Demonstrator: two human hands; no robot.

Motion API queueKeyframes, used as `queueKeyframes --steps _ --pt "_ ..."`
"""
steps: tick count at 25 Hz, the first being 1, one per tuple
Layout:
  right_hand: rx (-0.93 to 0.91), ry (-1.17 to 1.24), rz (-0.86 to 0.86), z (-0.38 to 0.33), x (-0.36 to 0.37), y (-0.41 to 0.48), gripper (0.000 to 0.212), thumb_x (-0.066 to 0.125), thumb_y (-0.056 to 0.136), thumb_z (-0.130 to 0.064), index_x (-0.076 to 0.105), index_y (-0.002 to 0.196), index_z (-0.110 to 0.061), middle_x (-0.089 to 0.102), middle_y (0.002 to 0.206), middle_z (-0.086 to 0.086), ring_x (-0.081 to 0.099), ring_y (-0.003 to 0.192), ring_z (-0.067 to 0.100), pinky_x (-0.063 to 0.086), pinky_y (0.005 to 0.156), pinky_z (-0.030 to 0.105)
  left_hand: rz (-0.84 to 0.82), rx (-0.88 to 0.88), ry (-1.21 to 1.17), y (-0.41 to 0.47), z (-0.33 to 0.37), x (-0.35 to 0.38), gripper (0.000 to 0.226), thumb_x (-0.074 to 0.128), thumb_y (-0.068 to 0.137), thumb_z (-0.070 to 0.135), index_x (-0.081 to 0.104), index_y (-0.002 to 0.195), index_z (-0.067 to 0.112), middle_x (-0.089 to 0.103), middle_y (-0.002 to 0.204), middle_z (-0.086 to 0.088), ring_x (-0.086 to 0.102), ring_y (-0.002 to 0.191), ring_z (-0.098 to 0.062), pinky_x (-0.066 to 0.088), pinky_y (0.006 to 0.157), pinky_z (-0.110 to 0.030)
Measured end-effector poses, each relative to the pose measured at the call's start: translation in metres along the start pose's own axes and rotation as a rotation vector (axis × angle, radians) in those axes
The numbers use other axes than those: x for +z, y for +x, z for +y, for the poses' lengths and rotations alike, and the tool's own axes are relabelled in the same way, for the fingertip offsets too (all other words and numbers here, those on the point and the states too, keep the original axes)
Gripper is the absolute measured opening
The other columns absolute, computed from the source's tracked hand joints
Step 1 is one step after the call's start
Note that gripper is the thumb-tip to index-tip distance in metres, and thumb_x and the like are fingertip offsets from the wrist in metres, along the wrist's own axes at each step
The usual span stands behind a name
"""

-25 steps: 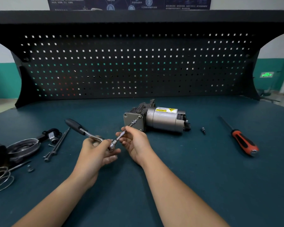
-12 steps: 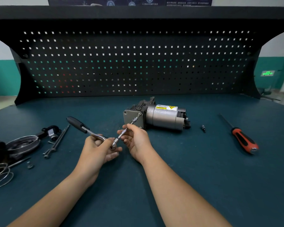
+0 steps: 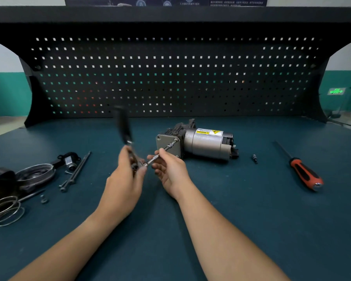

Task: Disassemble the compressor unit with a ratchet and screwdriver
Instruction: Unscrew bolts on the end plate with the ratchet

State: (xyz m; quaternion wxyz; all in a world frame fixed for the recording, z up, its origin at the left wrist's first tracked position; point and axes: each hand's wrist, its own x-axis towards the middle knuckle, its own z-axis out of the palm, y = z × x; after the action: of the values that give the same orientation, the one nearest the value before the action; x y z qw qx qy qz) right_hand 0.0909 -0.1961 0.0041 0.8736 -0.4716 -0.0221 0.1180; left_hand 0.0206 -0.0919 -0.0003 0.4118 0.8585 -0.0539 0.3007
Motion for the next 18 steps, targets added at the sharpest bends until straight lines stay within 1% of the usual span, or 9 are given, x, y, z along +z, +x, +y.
queueKeyframes --steps 2,4,6,8,10,12,14,16,18 --pt "0.005 -0.012 -0.01 0.001 0.0 0.0 0.019 0.044 0.098 -0.016 0.056 0.083 -0.014 0.069 0.059 -0.003 0.053 0.038 0.002 0.037 0.039 0.01 0.005 -0.3 -0.463 0.007 0.0 -0.001 0.023 0.049 0.096 0.009 0.035 0.114 0.013 0.064 0.093 -0.004 0.069 0.065 -0.011 0.054 0.058 -0.021" --pt "0.019 -0.013 -0.021 0.001 -0.001 0.0 0.018 0.043 0.098 -0.013 0.056 0.086 -0.013 0.069 0.065 -0.001 0.054 0.038 0.002 0.037 0.038 0.011 -0.015 -0.391 -0.595 0.009 -0.003 -0.001 0.022 0.048 0.096 0.007 0.034 0.112 0.014 0.064 0.091 -0.007 0.069 0.061 -0.011 0.056 0.056 -0.02" --pt "0.013 -0.021 -0.027 0.001 0.0 0.001 0.018 0.042 0.098 -0.012 0.055 0.086 -0.012 0.069 0.066 -0.002 0.053 0.038 0.001 0.037 0.038 0.01 -0.007 -0.268 -0.462 0.004 -0.002 -0.002 0.034 0.05 0.095 0.007 0.033 0.118 0.026 0.065 0.097 0.001 0.069 0.067 -0.01 0.057 0.064 -0.024" --pt "-0.004 -0.017 -0.023 0.002 0.001 0.001 0.019 0.043 0.098 -0.013 0.055 0.084 -0.012 0.069 0.06 -0.005 0.053 0.039 -0.001 0.037 0.039 0.009 -0.021 -0.03 -0.114 0.0 -0.004 -0.003 0.054 0.053 0.093 0.009 0.027 0.135 0.03 0.061 0.105 0.017 0.068 0.083 -0.013 0.052 0.074 -0.03" --pt "-0.01 -0.006 -0.01 0.002 0.001 0.0 0.019 0.046 0.097 -0.015 0.056 0.081 -0.013 0.068 0.056 -0.006 0.053 0.038 -0.001 0.037 0.039 0.009 -0.063 0.171 0.187 -0.003 -0.003 -0.005 0.072 0.053 0.092 0.011 0.013 0.144 0.04 0.057 0.115 0.023 0.062 0.1 -0.015 0.04 0.077 -0.031" --pt "-0.001 0.012 -0.001 0.002 0.0 -0.001 0.019 0.049 0.096 -0.017 0.058 0.08 -0.014 0.068 0.056 -0.005 0.053 0.039 0.0 0.038 0.039 0.01 -0.083 0.191 0.226 -0.004 -0.001 -0.004 0.079 0.052 0.092 0.012 0.003 0.144 0.048 0.058 0.119 0.019 0.062 0.102 -0.019 0.041 0.077 -0.031" --pt "0.028 0.05 -0.012 0.0 -0.002 -0.001 0.018 0.049 0.096 -0.019 0.058 0.081 -0.015 0.07 0.059 -0.004 0.055 0.04 0.0 0.039 0.04 0.01 -0.038 0.02 -0.057 -0.001 -0.001 -0.001 0.072 0.052 0.094 0.011 0.009 0.148 0.03 0.064 0.105 0.014 0.068 0.088 -0.019 0.051 0.078 -0.034" --pt "0.061 0.086 -0.03 -0.001 -0.003 -0.001 0.017 0.046 0.096 -0.018 0.057 0.084 -0.015 0.07 0.061 -0.003 0.056 0.041 0.002 0.04 0.041 0.011 0.009 -0.225 -0.435 0.004 -0.004 0.0 0.061 0.052 0.094 0.009 0.016 0.144 0.013 0.069 0.088 0.004 0.071 0.072 -0.017 0.058 0.069 -0.031" --pt "0.06 0.079 -0.026 -0.002 -0.003 -0.001 0.016 0.046 0.096 -0.012 0.057 0.085 -0.012 0.07 0.06 -0.002 0.056 0.041 0.002 0.042 0.041 0.011 0.02 -0.365 -0.595 0.008 -0.005 0.0 0.055 0.051 0.095 0.009 0.019 0.139 0.007 0.069 0.089 -0.005 0.071 0.067 -0.018 0.058 0.061 -0.025"
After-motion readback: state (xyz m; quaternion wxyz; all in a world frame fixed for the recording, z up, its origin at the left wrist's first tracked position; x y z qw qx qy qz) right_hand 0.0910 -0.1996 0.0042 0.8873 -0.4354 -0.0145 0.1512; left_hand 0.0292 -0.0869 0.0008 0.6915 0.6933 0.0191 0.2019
